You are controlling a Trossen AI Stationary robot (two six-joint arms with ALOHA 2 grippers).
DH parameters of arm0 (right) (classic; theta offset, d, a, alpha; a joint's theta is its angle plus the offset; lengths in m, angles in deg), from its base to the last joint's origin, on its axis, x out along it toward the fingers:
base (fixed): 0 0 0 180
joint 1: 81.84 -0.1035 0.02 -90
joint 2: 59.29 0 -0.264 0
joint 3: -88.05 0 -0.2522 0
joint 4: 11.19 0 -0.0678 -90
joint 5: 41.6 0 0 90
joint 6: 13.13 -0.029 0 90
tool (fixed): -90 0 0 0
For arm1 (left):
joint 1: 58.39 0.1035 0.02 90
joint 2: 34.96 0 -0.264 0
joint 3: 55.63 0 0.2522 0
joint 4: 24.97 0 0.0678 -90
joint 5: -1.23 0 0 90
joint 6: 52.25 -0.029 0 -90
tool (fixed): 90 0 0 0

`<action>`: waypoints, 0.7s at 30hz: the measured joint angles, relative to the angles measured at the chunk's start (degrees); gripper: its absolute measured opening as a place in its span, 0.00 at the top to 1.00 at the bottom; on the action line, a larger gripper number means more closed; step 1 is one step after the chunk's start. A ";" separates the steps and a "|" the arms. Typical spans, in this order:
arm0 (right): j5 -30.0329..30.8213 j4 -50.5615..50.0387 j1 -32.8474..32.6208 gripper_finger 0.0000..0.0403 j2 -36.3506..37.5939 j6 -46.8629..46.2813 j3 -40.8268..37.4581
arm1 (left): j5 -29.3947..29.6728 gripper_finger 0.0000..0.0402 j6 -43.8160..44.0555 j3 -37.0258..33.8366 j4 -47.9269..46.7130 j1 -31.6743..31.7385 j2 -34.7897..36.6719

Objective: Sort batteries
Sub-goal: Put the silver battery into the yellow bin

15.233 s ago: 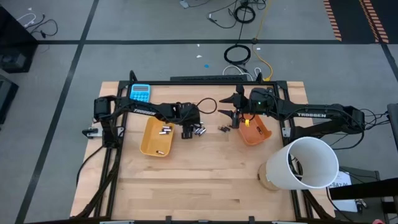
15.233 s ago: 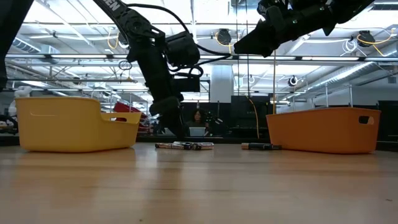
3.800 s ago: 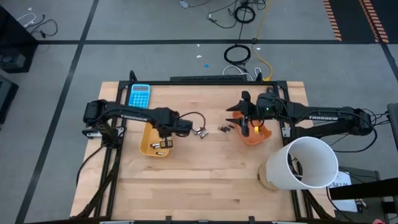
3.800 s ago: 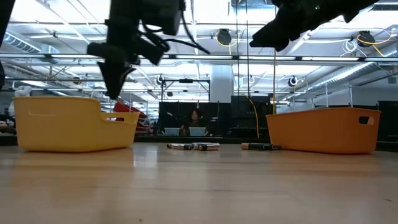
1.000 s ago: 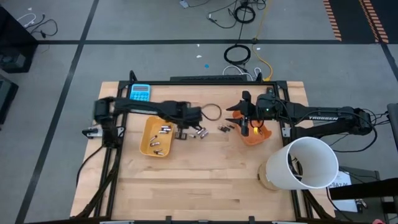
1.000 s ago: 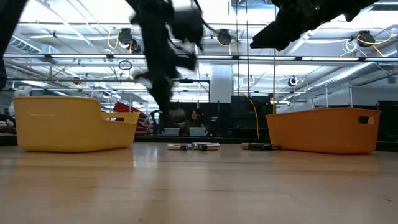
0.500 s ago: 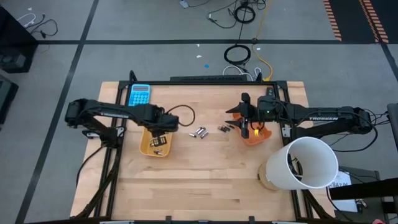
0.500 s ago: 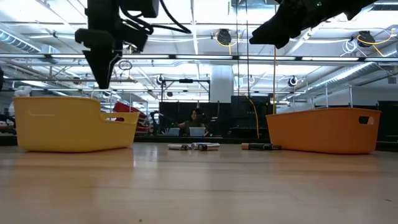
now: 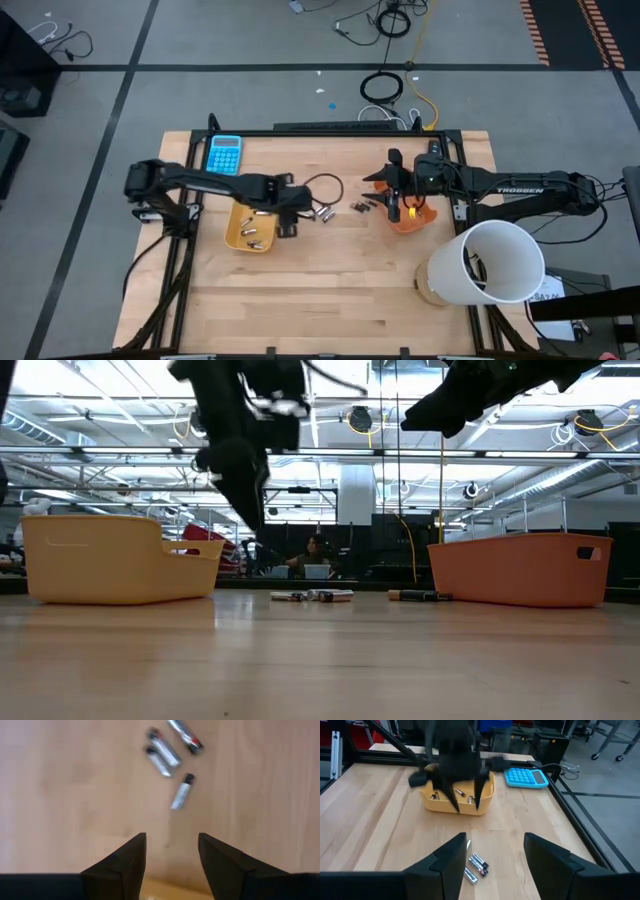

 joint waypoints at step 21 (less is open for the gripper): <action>0.02 -0.53 0.00 0.53 0.00 -0.02 0.00 | -8.36 0.68 -13.39 0.32 12.48 4.09 -16.29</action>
